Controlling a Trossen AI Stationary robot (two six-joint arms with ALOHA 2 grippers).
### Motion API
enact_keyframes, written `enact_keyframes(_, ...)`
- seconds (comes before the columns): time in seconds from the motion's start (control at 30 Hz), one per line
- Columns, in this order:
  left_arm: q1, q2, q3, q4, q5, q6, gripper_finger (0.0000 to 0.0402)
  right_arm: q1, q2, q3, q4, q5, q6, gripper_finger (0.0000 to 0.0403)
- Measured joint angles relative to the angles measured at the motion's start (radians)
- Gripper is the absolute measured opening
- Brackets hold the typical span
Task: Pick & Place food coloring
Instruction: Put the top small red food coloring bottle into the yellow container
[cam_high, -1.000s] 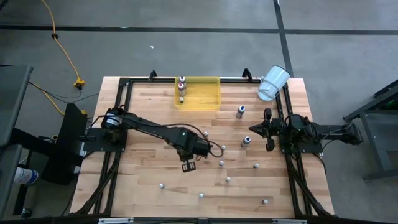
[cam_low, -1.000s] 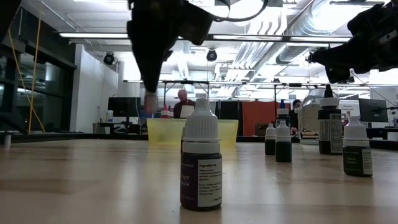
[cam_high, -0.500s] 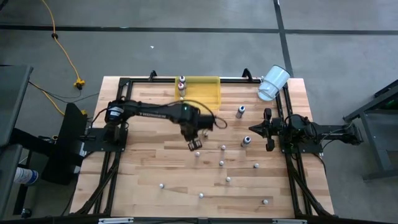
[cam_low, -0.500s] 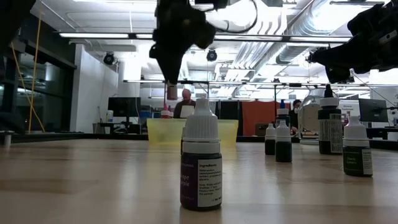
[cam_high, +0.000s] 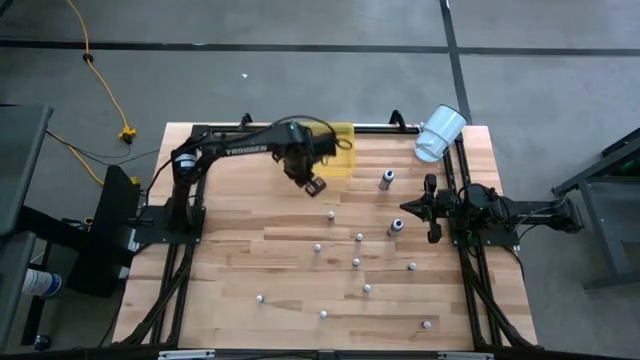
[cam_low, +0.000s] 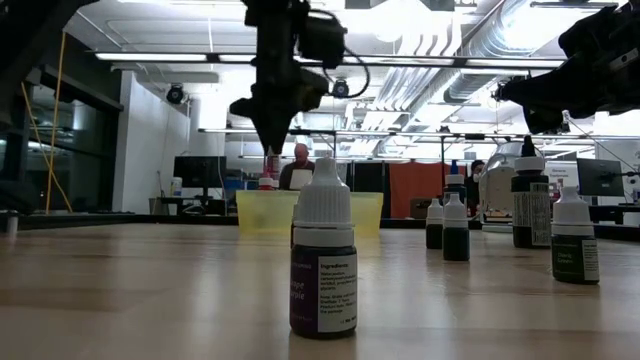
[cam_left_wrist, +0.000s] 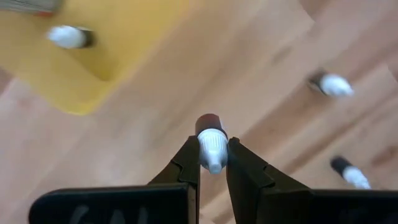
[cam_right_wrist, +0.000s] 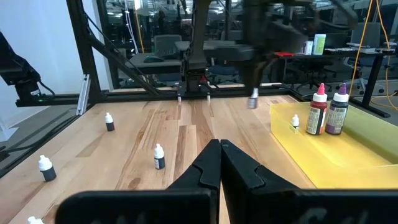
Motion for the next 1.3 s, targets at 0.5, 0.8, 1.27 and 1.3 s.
enact_keyframes(0.5,0.153,-0.002,-0.037,0.076,-0.097,-0.125,0.0037,0.000,0.000,0.000,0.000,0.000,0.000,0.0000)
enact_keyframes(0.8,0.174,-0.002,-0.146,0.182,-0.102,-0.190,0.0037,0.000,0.000,0.000,0.000,0.000,0.000,0.0000)
enact_keyframes(1.27,0.175,-0.002,-0.269,0.305,-0.107,-0.236,0.0037,0.000,0.000,0.000,0.000,0.000,0.000,0.0000)
enact_keyframes(1.3,0.176,-0.002,-0.276,0.313,-0.109,-0.236,0.0037,0.000,0.000,0.000,0.000,0.000,0.000,0.0000)
